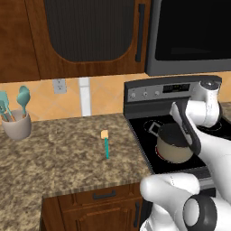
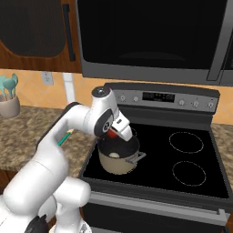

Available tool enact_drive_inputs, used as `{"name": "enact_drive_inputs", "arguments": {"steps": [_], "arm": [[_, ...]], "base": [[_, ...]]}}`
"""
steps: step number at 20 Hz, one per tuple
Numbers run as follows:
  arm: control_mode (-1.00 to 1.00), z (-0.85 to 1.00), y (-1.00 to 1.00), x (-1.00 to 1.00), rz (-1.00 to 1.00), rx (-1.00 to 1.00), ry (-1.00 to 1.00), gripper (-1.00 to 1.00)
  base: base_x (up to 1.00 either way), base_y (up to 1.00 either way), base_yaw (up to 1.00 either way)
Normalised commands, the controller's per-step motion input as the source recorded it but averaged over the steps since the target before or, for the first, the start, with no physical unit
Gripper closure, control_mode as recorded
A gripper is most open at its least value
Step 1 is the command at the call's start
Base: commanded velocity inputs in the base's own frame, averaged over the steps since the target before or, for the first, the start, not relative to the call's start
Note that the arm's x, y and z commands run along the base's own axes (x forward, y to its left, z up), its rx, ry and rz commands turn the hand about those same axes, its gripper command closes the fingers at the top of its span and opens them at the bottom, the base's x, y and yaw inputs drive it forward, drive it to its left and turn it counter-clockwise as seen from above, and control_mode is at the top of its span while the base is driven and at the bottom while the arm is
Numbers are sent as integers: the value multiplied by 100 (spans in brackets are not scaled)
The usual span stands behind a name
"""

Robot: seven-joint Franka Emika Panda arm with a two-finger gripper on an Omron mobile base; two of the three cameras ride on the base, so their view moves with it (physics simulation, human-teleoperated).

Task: Put the bell pepper and mushroom in the pot. Retrieve the spatula and lightly stir the vegetables in the pot.

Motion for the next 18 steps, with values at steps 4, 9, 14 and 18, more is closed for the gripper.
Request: {"name": "enact_drive_inputs", "arguments": {"steps": [4,9,14,18], "arm": [[-100,-44,-17,37,0,0,1,100],[-100,-39,-33,20,0,0,0,100],[-100,-33,0,27,0,0,0,100],[-100,-30,0,21,0,0,0,100]], "base": [[0,0,0],[0,0,0],[0,0,0],[0,0,0]]}}
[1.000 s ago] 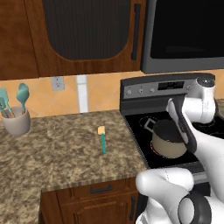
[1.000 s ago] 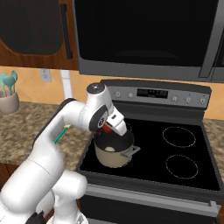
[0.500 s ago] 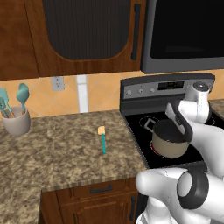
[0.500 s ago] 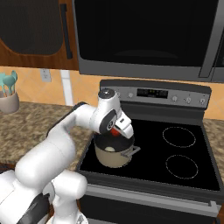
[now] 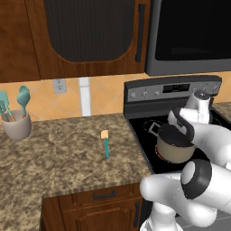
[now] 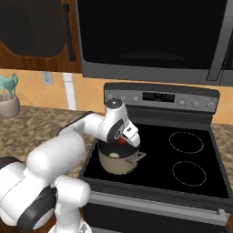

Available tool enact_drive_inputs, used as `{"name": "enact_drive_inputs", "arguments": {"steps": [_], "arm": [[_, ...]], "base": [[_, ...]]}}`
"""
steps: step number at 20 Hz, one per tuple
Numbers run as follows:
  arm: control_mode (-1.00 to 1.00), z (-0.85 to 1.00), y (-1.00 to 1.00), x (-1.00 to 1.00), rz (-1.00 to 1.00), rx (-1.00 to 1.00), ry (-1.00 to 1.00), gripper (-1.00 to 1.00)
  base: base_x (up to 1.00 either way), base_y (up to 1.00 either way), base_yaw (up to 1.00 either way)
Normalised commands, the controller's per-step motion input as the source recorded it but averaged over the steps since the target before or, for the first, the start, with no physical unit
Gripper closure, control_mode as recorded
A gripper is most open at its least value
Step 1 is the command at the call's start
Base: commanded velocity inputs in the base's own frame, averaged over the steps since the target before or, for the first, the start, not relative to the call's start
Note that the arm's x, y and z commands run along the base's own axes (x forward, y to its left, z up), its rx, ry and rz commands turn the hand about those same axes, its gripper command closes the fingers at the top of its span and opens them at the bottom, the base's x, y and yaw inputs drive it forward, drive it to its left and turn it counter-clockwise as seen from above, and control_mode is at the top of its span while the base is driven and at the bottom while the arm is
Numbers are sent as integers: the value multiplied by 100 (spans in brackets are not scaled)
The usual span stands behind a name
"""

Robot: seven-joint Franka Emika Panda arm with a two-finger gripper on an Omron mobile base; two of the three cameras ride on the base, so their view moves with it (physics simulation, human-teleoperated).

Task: Put the bell pepper and mushroom in the pot. Retrieve the spatula and lightly stir the vegetables in the pot.

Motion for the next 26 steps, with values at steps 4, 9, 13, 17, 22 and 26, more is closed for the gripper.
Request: {"name": "enact_drive_inputs", "arguments": {"steps": [4,9,13,17,22,26], "arm": [[-100,-29,0,26,0,0,0,100],[-100,-28,0,6,0,0,0,100],[-100,-24,0,4,0,0,0,100],[-100,-14,0,11,0,0,0,100],[-100,-17,0,3,0,0,0,100],[-100,-13,3,0,0,0,0,-100]], "base": [[0,0,0],[0,0,0],[0,0,0],[0,0,0],[0,0,0],[0,0,0]]}}
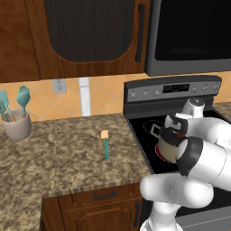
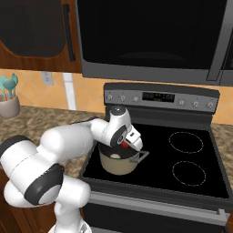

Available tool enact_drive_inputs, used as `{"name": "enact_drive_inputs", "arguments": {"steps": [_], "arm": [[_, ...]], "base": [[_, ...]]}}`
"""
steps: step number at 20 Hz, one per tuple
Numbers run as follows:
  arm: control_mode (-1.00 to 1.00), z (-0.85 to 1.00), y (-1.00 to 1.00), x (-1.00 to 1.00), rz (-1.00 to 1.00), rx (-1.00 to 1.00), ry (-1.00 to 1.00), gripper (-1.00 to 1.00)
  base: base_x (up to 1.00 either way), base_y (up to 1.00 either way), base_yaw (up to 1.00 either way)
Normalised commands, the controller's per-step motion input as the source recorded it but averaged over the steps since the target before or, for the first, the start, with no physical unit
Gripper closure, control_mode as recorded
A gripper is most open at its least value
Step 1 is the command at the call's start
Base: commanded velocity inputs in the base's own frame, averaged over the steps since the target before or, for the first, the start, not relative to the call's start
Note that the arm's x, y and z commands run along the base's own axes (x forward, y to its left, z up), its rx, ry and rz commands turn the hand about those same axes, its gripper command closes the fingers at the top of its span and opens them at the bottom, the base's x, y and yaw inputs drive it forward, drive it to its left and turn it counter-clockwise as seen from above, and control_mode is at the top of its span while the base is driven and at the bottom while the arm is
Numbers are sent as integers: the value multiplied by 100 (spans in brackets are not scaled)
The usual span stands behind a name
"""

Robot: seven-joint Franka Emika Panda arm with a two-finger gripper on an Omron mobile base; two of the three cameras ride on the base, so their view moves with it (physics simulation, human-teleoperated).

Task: Put the bell pepper and mushroom in the pot. Retrieve the spatula and lightly stir the vegetables in the pot.

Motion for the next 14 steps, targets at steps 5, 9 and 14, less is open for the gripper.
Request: {"name": "enact_drive_inputs", "arguments": {"steps": [5,9,14], "arm": [[-100,-8,13,-11,0,0,0,-100],[-100,0,30,-26,0,0,-4,-100],[-100,13,10,-28,0,0,-13,-100]], "base": [[0,0,0],[0,0,0],[0,0,0]]}}
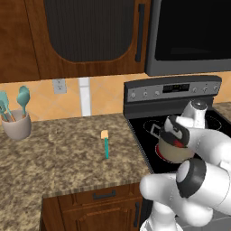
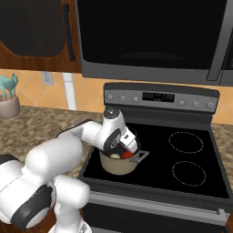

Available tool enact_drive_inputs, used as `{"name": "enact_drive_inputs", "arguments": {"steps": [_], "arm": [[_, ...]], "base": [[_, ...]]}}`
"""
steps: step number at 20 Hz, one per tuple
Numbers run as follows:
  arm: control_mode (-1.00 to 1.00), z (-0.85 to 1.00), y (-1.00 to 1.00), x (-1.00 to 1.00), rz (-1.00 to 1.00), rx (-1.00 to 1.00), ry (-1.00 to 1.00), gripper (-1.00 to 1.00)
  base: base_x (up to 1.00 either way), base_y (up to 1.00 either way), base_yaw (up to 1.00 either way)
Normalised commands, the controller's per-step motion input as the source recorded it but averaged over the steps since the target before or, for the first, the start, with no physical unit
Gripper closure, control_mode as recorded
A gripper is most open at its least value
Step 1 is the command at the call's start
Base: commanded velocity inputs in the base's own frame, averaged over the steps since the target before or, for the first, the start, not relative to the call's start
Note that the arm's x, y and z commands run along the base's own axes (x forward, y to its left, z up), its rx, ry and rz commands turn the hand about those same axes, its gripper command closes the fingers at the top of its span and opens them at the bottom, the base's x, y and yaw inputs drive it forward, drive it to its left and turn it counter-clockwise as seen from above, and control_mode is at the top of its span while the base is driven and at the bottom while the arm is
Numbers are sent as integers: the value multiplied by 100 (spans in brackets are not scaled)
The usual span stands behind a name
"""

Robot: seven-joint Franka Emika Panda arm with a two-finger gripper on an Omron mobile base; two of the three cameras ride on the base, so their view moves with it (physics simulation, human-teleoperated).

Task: Put the bell pepper and mushroom in the pot. Retrieve the spatula and lightly stir the vegetables in the pot.

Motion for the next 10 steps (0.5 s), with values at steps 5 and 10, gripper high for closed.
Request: {"name": "enact_drive_inputs", "arguments": {"steps": [5,10], "arm": [[-100,75,6,-51,-2,0,-3,-100],[-100,94,30,-54,0,4,0,-100]], "base": [[0,0,0],[0,0,0]]}}
